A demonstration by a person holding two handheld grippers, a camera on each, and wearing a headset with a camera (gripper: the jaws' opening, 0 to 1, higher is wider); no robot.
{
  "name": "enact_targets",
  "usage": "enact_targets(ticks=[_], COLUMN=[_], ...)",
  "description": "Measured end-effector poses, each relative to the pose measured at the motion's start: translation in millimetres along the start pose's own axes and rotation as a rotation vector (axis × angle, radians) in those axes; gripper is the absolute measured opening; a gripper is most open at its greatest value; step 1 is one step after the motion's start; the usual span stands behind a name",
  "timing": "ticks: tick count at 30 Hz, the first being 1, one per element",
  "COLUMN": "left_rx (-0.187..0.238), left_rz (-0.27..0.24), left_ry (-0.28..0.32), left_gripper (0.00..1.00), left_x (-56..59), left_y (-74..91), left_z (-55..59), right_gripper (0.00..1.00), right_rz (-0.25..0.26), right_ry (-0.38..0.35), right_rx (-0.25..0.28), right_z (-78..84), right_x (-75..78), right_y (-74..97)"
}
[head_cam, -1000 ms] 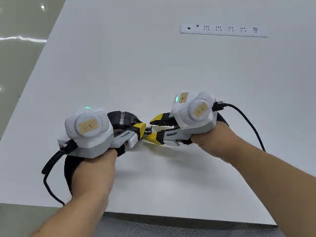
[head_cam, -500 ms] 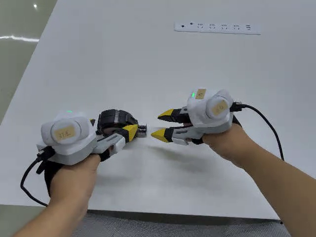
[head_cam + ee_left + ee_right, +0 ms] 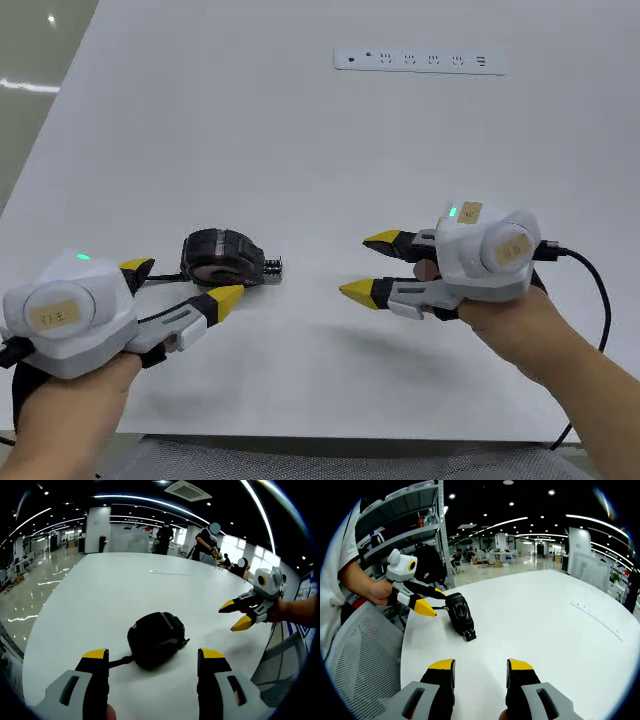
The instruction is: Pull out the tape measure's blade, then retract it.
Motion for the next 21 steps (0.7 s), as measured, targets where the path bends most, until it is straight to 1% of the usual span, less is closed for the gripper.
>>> enact_targets(ticks=[1,4,6,8,9,11,12,13,14,16,17,19,21], left_rx=[-0.006,-0.013,-0.015,-0.007,-0.016,-0.023,-0.044,-0.050,-0.050,-0.055,-0.061,-0.071,-0.074], left_rz=[-0.002,0.021,0.027,0.041,0.054,0.054,0.053,0.062,0.073,0.078,0.088,0.089,0.107], left_ry=[-0.024,-0.015,-0.048,-0.033,-0.029,-0.050,-0.080,-0.086,-0.081,-0.081,-0.088,-0.112,-0.115], left_gripper=[0.69,0.69,0.69,0.70,0.70,0.71,0.70,0.69,0.68,0.69,0.69,0.70,0.72], left_x=[-0.3,-0.9,-0.9,-1.1,-0.8,-1.1,-2.7,-3.0,-3.0,-4.3,-4.3,-5.5,-5.6], left_y=[1.5,6.8,10.7,14.3,15.9,19.2,21.5,22.7,24.0,27.6,29.8,32.7,36.4], left_z=[0.6,3.2,3.8,4.3,5.8,7.2,9.1,10.0,10.6,11.7,12.4,14.0,15.0], right_gripper=[0.39,0.42,0.43,0.45,0.46,0.48,0.49,0.49,0.50,0.51,0.51,0.52,0.52], right_rz=[0.001,0.028,0.045,0.057,0.068,0.078,0.085,0.092,0.094,0.107,0.114,0.126,0.134], right_ry=[-0.002,-0.024,-0.034,-0.041,-0.042,-0.046,-0.052,-0.062,-0.069,-0.082,-0.083,-0.099,-0.101], right_rx=[-0.002,-0.015,-0.016,-0.024,-0.028,-0.038,-0.041,-0.042,-0.042,-0.041,-0.049,-0.043,-0.049], right_z=[1.9,12.8,17.9,22.2,25.9,30.8,33.8,35.8,37.7,42.0,44.8,47.0,50.2], right_x=[-0.6,-0.3,-1.1,-2.2,-2.2,-2.8,-3.1,-2.9,-3.5,-4.5,-5.3,-5.8,-7.1], right_y=[3.4,17.1,26.4,33.4,38.4,44.9,49.8,53.1,56.3,62.6,66.6,72.8,79.8])
Point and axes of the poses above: the centre of the closed fingertips' face, and the gripper's own axes: y roughly backward along the fingers, x roughly to its right, z roughly out of its underside, the point moved 8 cm from there along y, roughly backward along the fingers, and after that the axes turned 5 degrees about z, right-handed, at the moved point
